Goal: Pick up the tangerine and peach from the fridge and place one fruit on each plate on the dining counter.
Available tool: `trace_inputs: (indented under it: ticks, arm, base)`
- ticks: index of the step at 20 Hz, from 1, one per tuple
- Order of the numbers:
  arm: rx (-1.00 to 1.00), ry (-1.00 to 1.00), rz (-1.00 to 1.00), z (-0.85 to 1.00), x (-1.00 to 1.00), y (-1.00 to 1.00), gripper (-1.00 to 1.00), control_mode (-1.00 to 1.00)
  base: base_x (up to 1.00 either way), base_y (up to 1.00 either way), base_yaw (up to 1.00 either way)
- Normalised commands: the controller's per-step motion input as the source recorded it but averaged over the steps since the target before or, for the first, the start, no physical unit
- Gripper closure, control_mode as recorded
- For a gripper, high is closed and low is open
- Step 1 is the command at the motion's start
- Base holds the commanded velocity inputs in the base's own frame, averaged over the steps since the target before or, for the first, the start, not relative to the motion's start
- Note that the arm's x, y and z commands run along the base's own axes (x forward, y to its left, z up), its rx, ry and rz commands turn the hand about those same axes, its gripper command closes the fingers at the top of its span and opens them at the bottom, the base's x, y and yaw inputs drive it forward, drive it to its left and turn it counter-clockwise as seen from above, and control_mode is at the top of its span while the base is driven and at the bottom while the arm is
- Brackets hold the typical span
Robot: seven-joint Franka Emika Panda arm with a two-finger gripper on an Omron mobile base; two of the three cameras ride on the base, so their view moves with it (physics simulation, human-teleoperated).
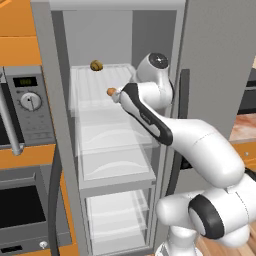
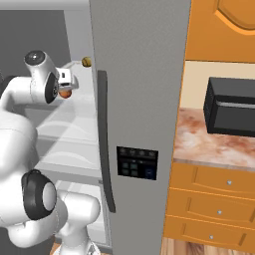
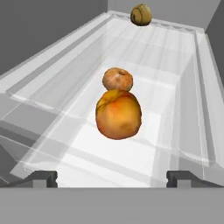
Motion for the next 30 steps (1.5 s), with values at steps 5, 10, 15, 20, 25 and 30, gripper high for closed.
trace_inputs:
  ticks: [5, 10, 15, 20, 25, 30]
  arm:
    - [0.03, 0.0, 0.03, 0.03, 0.32, 0.06, -1.0, -1.0]
    - [0.0, 0.0, 0.03, -0.02, 0.33, 0.02, -1.0, -1.0]
    - [0.0, 0.01, 0.0, -0.15, 0.18, 0.01, -1.0, -1.0]
    - [0.0, 0.03, 0.0, -0.17, 0.11, 0.05, -1.0, -1.0]
    - [0.0, 0.05, 0.0, -0.19, 0.17, 0.08, -1.0, -1.0]
    - [0.0, 0.0, 0.01, -0.1, 0.24, 0.04, -1.0, -1.0]
  base:
    - [0.0, 0.0, 0.0]
    - [0.0, 0.0, 0.0]
    - [0.0, 0.0, 0.0]
    - [0.0, 0.0, 0.0]
    - [0.0, 0.0, 0.0]
    - [0.0, 0.0, 0.0]
